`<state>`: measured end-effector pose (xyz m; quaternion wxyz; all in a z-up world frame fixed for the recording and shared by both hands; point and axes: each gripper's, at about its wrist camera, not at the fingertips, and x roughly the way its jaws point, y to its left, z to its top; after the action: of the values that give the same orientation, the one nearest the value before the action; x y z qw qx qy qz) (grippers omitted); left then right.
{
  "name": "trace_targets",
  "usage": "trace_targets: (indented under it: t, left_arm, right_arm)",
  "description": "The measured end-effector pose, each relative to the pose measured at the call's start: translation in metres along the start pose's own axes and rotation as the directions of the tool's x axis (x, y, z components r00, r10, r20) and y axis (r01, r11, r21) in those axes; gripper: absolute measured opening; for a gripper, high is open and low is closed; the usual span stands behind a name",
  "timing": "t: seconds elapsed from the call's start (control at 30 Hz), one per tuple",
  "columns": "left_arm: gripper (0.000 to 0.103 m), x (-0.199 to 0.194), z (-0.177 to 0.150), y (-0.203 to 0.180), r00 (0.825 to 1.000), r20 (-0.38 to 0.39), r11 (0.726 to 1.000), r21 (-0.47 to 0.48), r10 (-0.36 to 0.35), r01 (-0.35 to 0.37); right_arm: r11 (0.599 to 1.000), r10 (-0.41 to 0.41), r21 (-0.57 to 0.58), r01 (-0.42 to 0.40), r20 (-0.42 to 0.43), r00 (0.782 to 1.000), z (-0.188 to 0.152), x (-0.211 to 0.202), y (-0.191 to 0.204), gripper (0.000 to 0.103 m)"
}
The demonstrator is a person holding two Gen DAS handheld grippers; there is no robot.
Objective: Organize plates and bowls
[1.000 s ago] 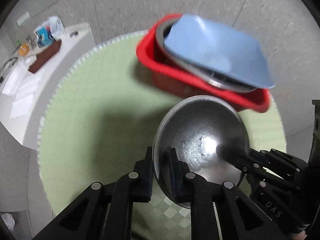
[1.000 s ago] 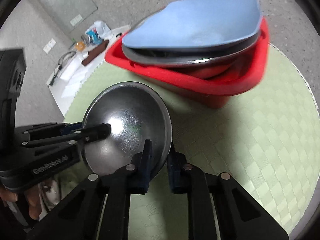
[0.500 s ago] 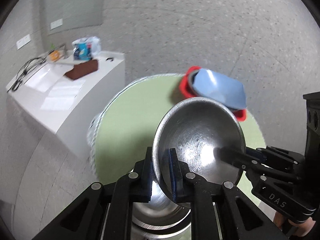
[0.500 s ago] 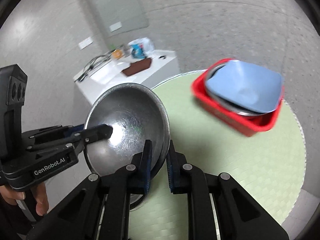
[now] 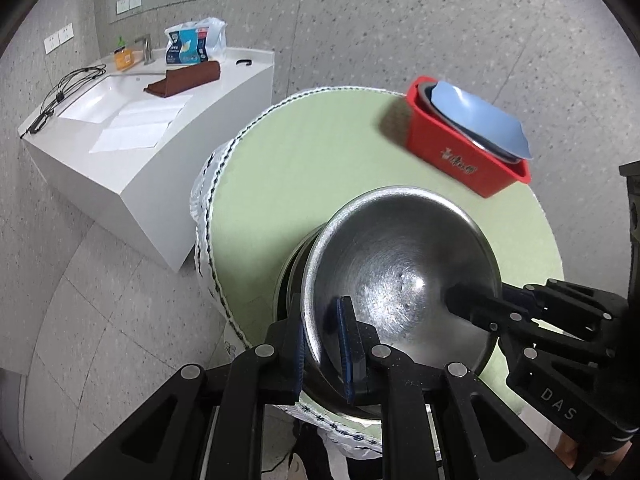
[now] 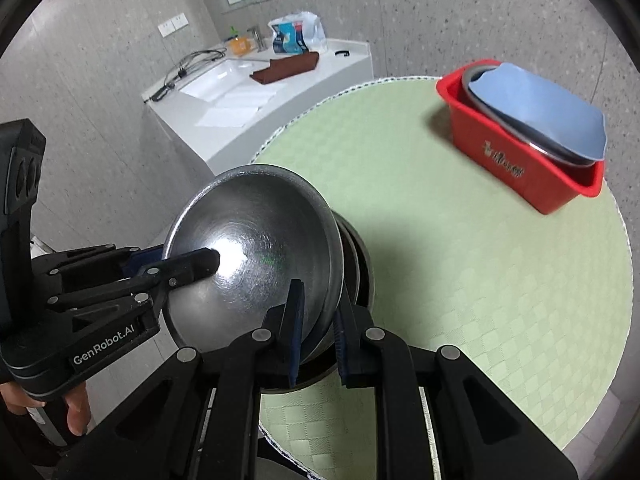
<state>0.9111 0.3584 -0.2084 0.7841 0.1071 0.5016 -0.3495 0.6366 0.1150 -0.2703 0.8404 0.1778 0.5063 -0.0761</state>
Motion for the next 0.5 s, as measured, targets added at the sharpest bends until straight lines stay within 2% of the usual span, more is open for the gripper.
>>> trace_targets:
  t: [0.27, 0.5]
  left_arm:
    - [0.012, 0.013, -0.006, 0.005, 1.000, 0.000, 1.000, -0.006, -0.013, 0.013]
    - [0.024, 0.013, -0.010, 0.002, 1.000, 0.019, 1.000, -0.011, -0.019, 0.019]
  right_arm:
    - [0.999, -0.050, -0.020, 0.050, -0.011, 0.999, -0.003, 0.010, 0.002, 0.014]
    - [0.996, -0.079, -0.038, 0.079, 0.005, 0.997, -0.003, 0.010, 0.005, 0.017]
